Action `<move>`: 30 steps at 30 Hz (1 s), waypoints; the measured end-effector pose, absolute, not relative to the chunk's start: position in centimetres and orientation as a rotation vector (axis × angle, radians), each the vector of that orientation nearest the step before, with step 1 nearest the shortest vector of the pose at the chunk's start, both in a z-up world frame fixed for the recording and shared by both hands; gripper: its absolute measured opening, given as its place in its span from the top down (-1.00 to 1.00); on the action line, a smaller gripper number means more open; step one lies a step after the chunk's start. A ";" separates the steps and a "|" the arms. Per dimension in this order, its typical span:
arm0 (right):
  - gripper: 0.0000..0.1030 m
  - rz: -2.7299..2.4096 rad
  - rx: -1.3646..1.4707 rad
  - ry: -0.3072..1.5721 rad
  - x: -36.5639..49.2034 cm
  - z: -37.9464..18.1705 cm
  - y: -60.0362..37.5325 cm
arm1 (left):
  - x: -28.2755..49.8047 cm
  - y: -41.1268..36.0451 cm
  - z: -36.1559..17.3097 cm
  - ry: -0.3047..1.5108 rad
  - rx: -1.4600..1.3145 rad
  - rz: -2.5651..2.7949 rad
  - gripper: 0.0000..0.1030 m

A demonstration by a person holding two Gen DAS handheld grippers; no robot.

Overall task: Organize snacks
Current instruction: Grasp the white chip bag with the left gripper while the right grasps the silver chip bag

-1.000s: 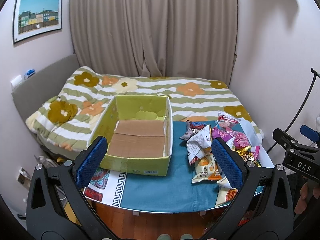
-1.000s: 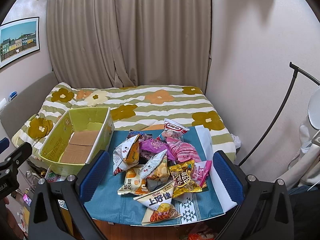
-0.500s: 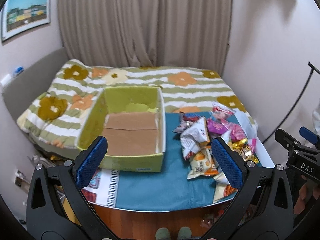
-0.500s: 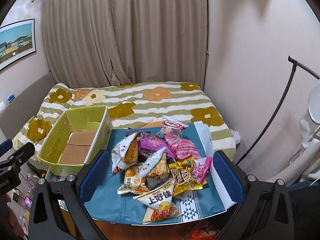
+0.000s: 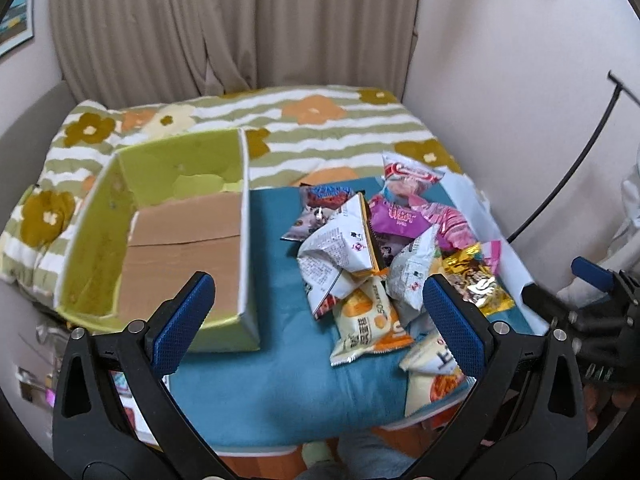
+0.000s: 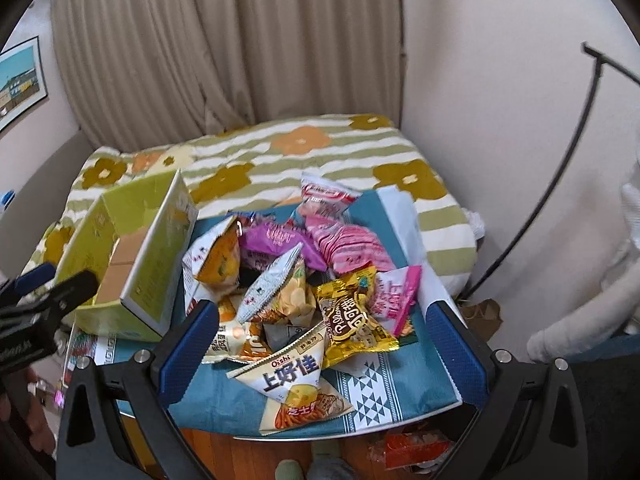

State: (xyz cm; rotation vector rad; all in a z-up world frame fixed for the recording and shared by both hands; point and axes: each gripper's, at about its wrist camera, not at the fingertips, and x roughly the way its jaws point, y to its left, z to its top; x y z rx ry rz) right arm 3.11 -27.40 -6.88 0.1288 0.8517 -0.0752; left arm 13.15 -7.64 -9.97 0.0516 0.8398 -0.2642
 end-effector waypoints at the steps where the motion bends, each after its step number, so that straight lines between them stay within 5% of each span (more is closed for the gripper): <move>1: -0.99 -0.053 0.122 0.864 3.7 -7.5 -27.5 | 13.8 -8.1 -10.4 0.851 0.054 -0.265 -0.99; 18: -0.99 0.301 -0.115 1.008 12.6 -17.8 -24.0 | 23.5 -13.3 -19.2 1.088 0.122 -0.272 -0.96; 25: -0.99 0.335 -0.147 1.044 14.5 -19.2 -23.4 | 24.9 -13.4 -21.2 1.147 0.130 -0.259 -0.47; 30: -0.69 0.358 -0.141 1.066 15.0 -19.7 -23.1 | 25.1 -13.1 -21.2 1.145 0.138 -0.263 -0.26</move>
